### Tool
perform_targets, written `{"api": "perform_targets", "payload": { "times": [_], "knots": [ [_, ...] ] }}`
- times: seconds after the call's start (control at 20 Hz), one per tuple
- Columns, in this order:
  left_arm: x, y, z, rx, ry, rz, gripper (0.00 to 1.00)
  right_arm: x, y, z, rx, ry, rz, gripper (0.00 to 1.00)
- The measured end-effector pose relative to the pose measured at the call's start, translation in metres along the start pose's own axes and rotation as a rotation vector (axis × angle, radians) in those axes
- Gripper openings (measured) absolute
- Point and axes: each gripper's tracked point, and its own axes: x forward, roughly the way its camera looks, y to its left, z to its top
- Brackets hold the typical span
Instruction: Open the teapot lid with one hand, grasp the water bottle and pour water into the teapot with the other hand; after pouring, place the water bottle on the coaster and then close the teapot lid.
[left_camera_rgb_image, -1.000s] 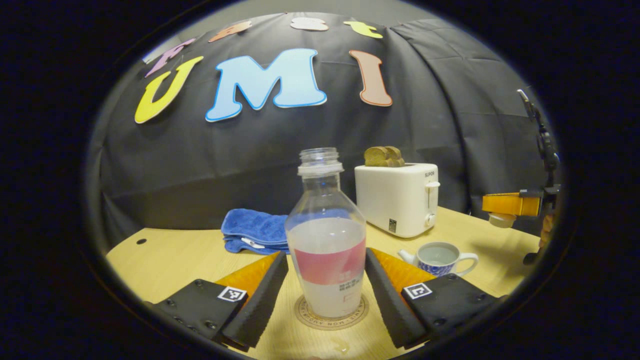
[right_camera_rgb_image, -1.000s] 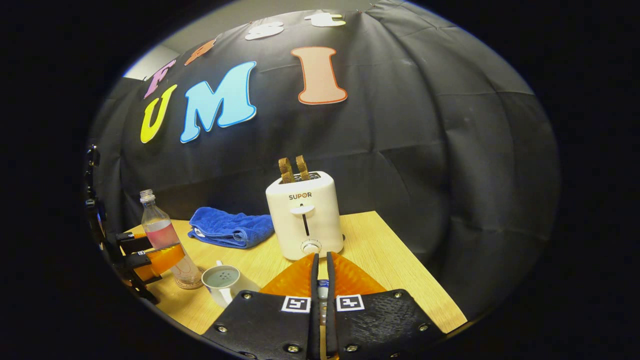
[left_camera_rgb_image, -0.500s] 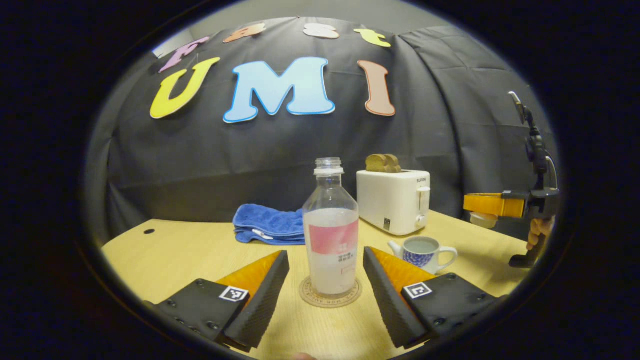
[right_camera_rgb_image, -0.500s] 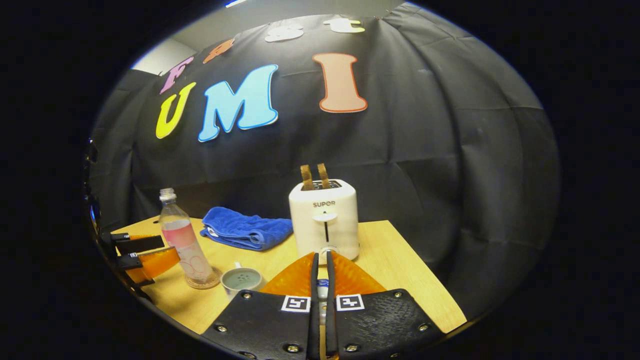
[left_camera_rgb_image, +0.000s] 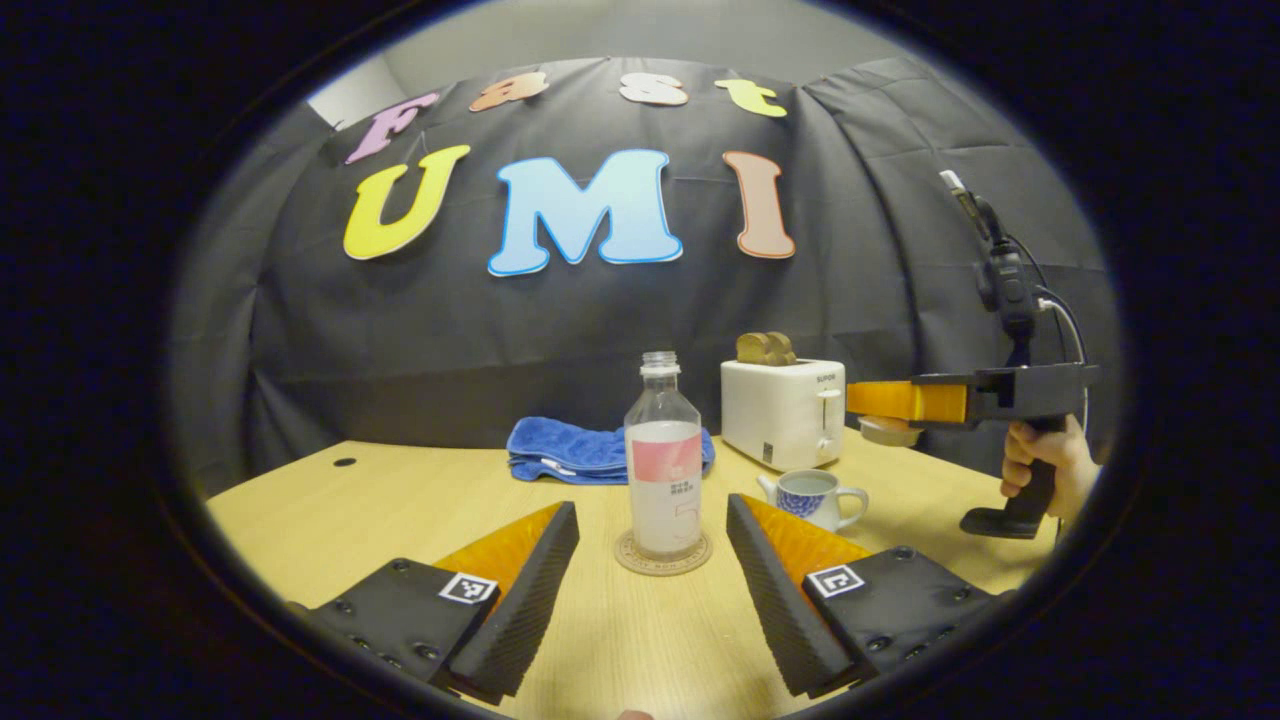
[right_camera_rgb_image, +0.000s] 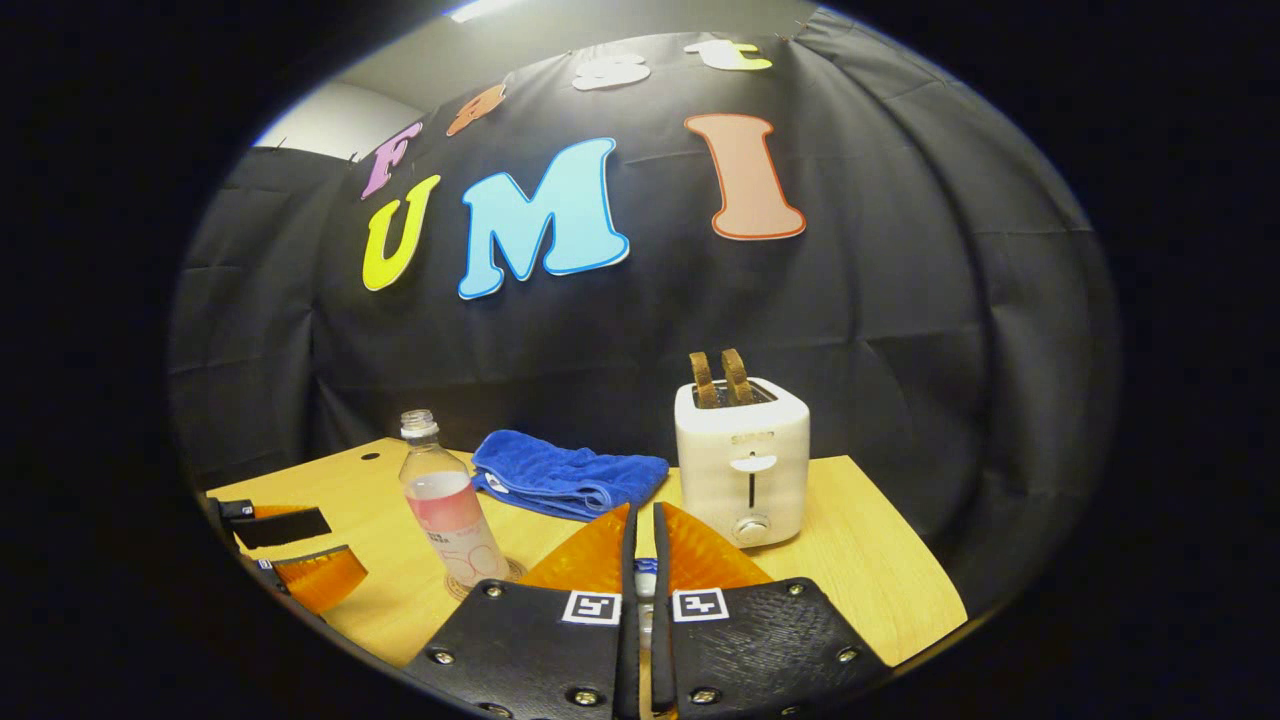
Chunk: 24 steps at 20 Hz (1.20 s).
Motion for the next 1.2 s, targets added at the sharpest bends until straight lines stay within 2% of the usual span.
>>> {"api": "perform_targets", "payload": {
  "times": [0.2,0.35,0.6,0.85,1.0,1.2],
  "knots": [
    [-0.015,-0.001,-0.013,-0.002,-0.004,0.009,1.00,0.022,0.017,-0.008,0.057,0.037,0.024,0.05],
    [-0.018,-0.012,-0.021,0.000,0.001,-0.025,1.00,0.038,0.030,-0.024,0.077,0.066,0.041,0.05],
    [-0.028,-0.031,-0.012,0.051,-0.045,-0.071,1.00,0.052,0.037,-0.052,0.012,0.092,0.033,0.05],
    [-0.029,-0.048,-0.018,0.019,-0.021,-0.136,1.00,0.051,0.030,-0.049,-0.012,0.069,0.010,0.05],
    [-0.030,-0.045,-0.015,0.025,-0.031,-0.124,1.00,0.057,0.030,-0.050,0.026,0.062,0.013,0.05],
    [-0.031,-0.045,-0.014,0.015,-0.033,-0.125,1.00,0.060,0.030,-0.056,0.000,0.058,0.004,0.05]
  ]
}}
